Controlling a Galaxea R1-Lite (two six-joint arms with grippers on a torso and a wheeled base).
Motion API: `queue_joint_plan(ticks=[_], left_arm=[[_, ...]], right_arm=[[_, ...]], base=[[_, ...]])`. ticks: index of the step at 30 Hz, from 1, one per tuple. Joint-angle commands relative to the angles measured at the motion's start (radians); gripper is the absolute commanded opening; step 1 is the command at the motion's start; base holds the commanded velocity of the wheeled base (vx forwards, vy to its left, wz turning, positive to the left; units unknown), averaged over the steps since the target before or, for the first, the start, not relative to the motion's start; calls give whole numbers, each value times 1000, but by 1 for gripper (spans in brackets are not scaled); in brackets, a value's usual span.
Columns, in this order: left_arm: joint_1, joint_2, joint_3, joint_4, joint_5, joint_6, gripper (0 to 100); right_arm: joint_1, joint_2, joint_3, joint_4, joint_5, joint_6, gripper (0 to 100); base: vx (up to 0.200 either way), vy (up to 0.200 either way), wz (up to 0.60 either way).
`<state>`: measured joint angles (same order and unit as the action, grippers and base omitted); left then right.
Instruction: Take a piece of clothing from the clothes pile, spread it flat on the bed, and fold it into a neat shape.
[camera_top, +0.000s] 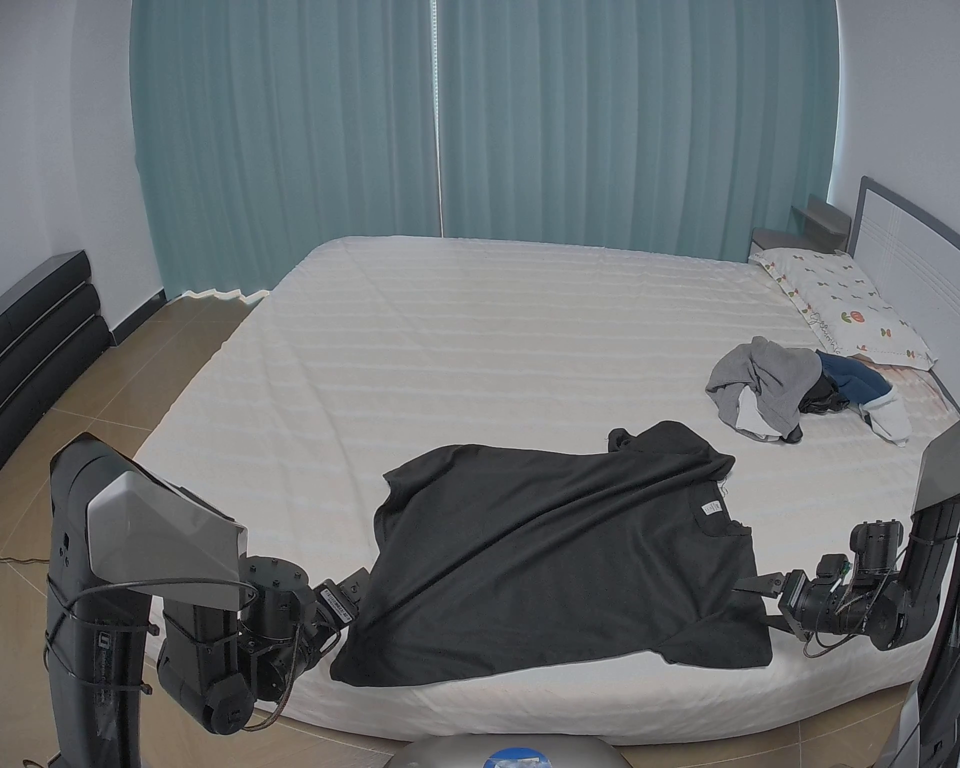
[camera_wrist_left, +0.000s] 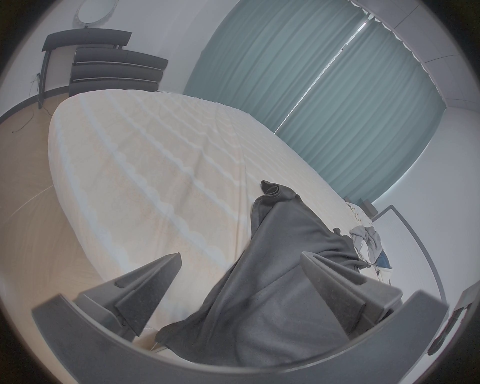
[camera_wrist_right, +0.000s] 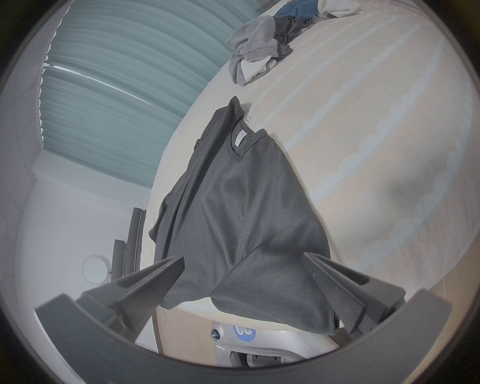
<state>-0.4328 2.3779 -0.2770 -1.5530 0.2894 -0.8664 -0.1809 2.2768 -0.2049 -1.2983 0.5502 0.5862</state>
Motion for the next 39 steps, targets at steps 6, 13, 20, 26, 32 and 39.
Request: queue_joint_plan(ticks=[6,13,20,26,32,39], left_arm=[[-3,0,-13,-18,1,-2,100],[9,0,-24,-18,2,-2,100],[20,-2,-25,-18,2,-2,100],[22,-5,-36,-18,4,0,100],[37,-19,-88,-18,5,3,100],[131,-23,-197,22,5,30,100]], right_arm=[[0,3,1,-1,2,0,100],[1,3,2,-1,0,0,100],[1,3,5,-1,0,0,100],[3,3,5,-1,0,0,100],[3,4,7,-1,2,0,100],[3,4,7,-1,2,0,100]], base=[[0,-133,0],[0,0,0],[29,0,0],[167,0,0],[0,0,0],[0,0,0]])
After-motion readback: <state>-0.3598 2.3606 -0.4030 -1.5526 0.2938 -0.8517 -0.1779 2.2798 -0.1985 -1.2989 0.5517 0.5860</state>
